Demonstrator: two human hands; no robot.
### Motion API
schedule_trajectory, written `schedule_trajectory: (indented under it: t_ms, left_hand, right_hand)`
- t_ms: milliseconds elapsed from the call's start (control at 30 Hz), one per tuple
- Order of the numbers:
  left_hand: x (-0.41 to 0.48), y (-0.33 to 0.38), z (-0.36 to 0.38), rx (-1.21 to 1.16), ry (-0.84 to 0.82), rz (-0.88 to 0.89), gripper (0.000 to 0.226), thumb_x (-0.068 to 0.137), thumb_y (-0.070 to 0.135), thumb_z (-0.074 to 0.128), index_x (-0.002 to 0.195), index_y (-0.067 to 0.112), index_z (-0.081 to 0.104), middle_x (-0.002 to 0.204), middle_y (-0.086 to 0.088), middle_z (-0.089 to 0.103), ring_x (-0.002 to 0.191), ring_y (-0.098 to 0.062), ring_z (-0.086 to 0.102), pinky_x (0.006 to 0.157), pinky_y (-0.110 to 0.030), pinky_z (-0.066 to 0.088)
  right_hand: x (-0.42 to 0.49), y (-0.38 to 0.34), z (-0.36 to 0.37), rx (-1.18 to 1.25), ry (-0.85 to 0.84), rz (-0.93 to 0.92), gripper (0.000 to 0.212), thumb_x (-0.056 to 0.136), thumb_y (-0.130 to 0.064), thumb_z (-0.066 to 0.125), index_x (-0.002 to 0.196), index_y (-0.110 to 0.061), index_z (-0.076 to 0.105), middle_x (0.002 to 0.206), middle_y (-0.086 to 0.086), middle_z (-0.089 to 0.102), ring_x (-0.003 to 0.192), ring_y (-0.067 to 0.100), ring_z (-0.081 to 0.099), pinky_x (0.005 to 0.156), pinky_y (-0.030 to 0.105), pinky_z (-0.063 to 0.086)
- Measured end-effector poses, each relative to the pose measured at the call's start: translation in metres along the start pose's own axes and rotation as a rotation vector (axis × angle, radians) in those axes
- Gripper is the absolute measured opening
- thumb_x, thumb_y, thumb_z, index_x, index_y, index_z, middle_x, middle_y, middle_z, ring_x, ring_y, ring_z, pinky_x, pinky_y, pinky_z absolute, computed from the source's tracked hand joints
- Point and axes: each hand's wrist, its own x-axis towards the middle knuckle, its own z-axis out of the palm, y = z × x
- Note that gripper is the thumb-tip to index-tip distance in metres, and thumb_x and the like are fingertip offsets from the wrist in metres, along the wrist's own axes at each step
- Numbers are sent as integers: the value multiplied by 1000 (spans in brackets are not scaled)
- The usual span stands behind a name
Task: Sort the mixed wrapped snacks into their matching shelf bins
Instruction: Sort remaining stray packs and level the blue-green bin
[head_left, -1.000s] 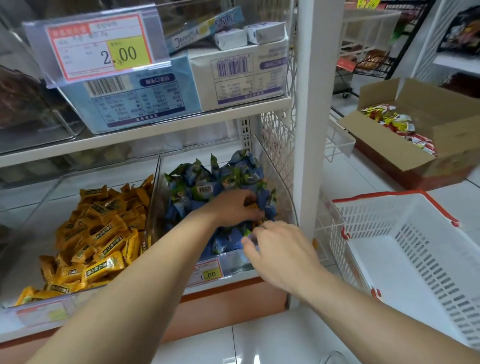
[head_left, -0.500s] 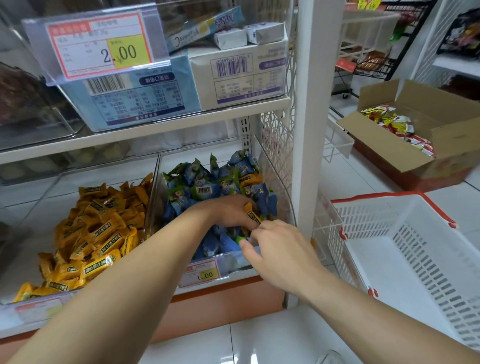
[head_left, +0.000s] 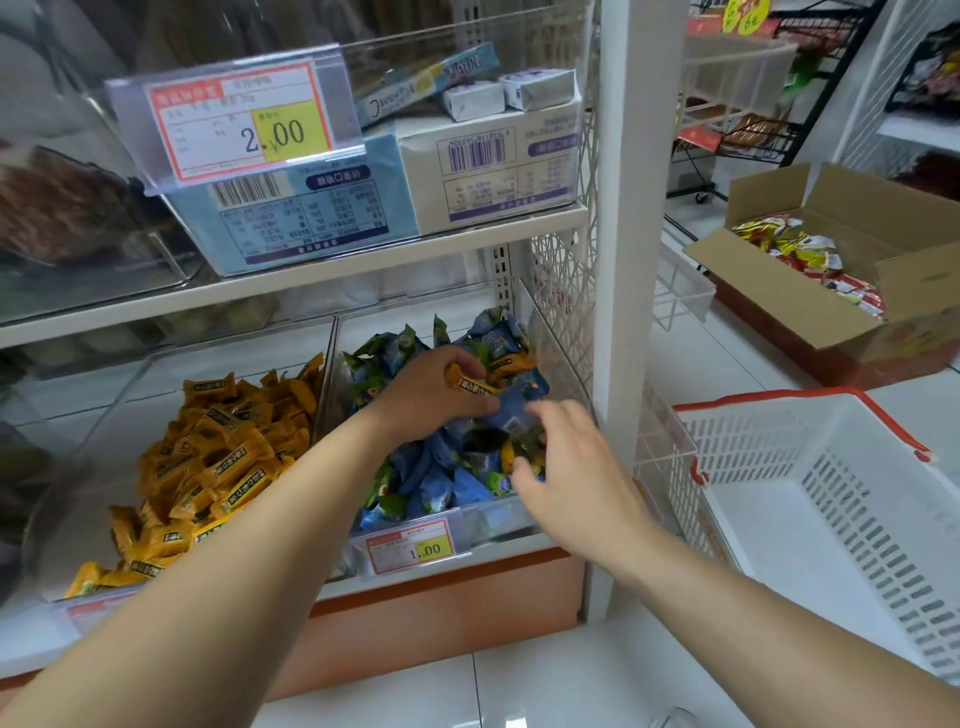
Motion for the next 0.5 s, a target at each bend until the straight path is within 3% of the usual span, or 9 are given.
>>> schedule_trajectory:
  t_ms: [100,267,333,400,433,500]
  left_hand:
    - [-10,1,-3,-17,3,27,28,76,35,85,94,26,65,90,9,66,71,7,60,61,-6,43]
    - [-24,2,-4,-27,97,-11,24,77,34,83,93,25,68,91,7,69,84,-10,65,71,-21,50]
    - [-27,5,-7,-83,190,29,21,75,35,84,88,28,69,86,15,68,81,-1,63,68,-16,48]
    - [-31,11,-7,-152,202,71,21,75,31,86,87,30,70,82,21,67,76,7,61,64,-7,43]
    - [-33,14,-6,-190,181,80,23,74,28,86,91,28,70,84,19,67,76,8,62,65,-6,44]
    - [-36,18,0,-263,129,90,32,75,23,86,101,23,68,94,10,70,82,3,66,72,-11,50]
  right_hand:
    - [10,-4,-5,173,-16,30,66,93,-12,51,153,-21,27,148,-1,36,131,16,45,109,38,41]
    - [23,-12,-2,217,-60,10,69,90,-18,54,154,-27,29,150,-1,39,133,18,44,110,42,41]
    - [27,-16,-1,322,-57,31,68,89,-21,55,151,-34,32,140,-2,52,121,16,55,102,40,47]
    - [31,-18,-1,487,-72,58,60,89,-17,54,143,-42,42,116,5,68,95,22,66,81,42,55]
    - [32,-18,-2,561,-81,71,54,90,-16,53,135,-45,49,108,9,70,90,27,67,74,46,56]
    - [32,-18,-6,671,-83,84,35,95,-20,55,120,-45,58,106,4,71,90,24,70,66,37,58]
